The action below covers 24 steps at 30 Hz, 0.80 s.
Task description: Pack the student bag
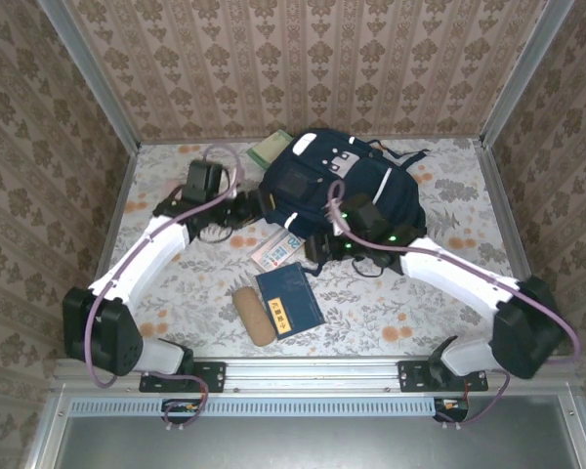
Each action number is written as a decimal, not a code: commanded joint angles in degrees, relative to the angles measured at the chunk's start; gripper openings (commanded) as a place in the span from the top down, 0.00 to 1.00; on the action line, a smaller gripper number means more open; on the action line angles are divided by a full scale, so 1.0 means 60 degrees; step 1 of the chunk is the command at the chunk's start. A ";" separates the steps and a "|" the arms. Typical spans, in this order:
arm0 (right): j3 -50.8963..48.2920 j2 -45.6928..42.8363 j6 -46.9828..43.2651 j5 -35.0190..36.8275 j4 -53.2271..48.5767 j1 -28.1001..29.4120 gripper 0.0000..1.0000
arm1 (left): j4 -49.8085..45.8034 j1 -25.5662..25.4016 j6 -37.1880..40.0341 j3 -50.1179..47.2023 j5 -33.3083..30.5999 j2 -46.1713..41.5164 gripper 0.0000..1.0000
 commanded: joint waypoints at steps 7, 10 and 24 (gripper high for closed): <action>0.0361 0.2163 0.0040 -0.2047 -0.0517 0.0098 0.23 | 0.0904 -0.0011 -0.0572 -0.2737 -0.0105 -0.0452 0.33; 0.0219 0.2583 0.0376 -0.2324 -0.0109 0.0098 0.23 | 0.1282 0.0004 -0.0598 -0.2830 -0.0152 -0.0104 0.33; -0.0409 0.2755 0.0581 -0.2496 0.0063 0.0127 0.24 | 0.1347 -0.0303 -0.0514 -0.2926 -0.0046 0.1140 0.35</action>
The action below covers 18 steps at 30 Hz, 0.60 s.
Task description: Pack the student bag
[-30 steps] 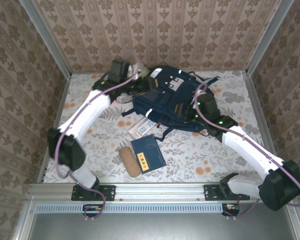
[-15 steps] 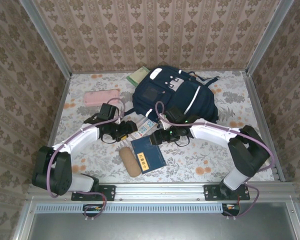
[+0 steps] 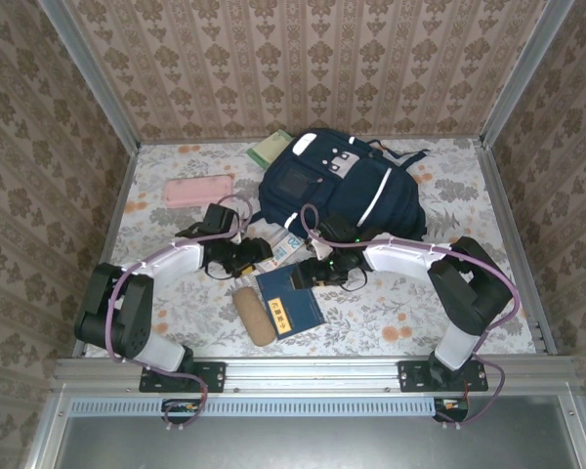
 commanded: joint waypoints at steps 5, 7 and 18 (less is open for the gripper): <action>-0.0290 0.0240 0.0023 -0.0165 -0.0102 0.0075 0.24 | -0.0373 -0.0334 0.0099 -0.0030 -0.0039 0.0264 0.35; -0.0299 0.0362 0.0033 -0.0112 -0.0056 0.0101 0.24 | -0.0649 -0.0341 0.0156 0.0056 -0.0244 0.0270 0.34; -0.0238 0.0711 0.0071 0.0034 0.0030 0.0153 0.25 | -0.1304 -0.0765 0.0160 0.0130 -0.0626 0.0029 0.33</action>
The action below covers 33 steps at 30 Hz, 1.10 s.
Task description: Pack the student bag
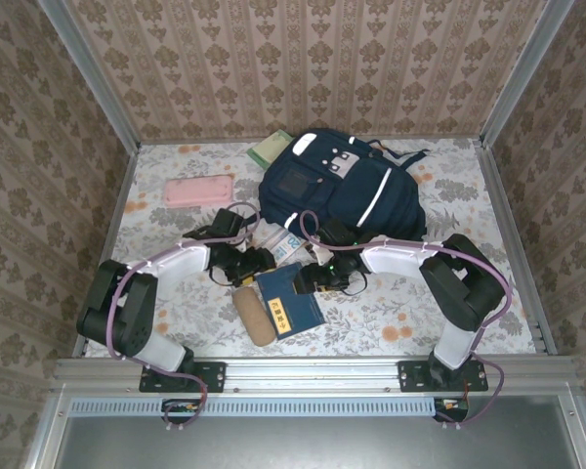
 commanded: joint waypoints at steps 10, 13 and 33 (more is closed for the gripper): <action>-0.0013 0.0607 0.0111 -0.0015 0.0132 0.0121 0.25 | -0.0381 -0.0247 0.0073 0.0184 -0.0112 0.0066 0.32; 0.0029 0.0726 0.0180 -0.0084 0.0232 0.0121 0.25 | -0.0055 -0.0253 -0.0062 0.0188 0.0128 0.0351 0.32; 0.0003 0.0973 0.0371 0.0013 0.0482 0.0107 0.26 | 0.1753 -0.0436 -0.0928 0.0133 0.1680 0.0025 0.44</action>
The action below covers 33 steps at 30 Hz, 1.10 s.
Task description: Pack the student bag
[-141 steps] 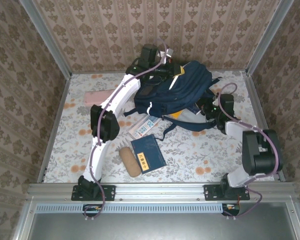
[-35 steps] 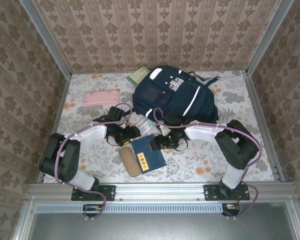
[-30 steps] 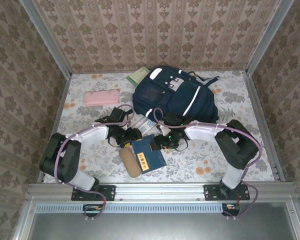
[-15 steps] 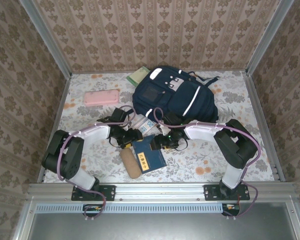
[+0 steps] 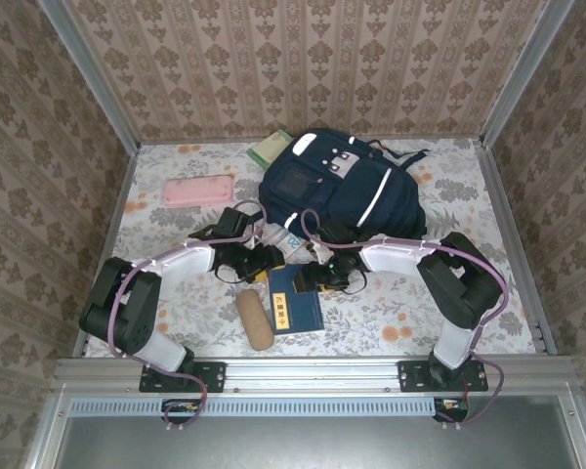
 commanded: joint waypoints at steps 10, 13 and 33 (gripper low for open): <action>-0.0254 0.0737 0.0171 0.0229 0.0661 0.0088 0.27 | 0.1577 -0.0119 -0.0532 -0.0090 0.1480 0.0429 0.55; -0.0368 0.0693 0.0250 0.0251 0.0799 0.0044 0.27 | 0.1536 -0.0147 -0.0412 -0.0036 0.1598 0.0674 0.53; -0.1842 -0.2207 0.0957 0.1517 0.0985 -0.1009 0.28 | 0.1017 -0.0441 0.0127 0.1250 0.1535 0.0815 1.00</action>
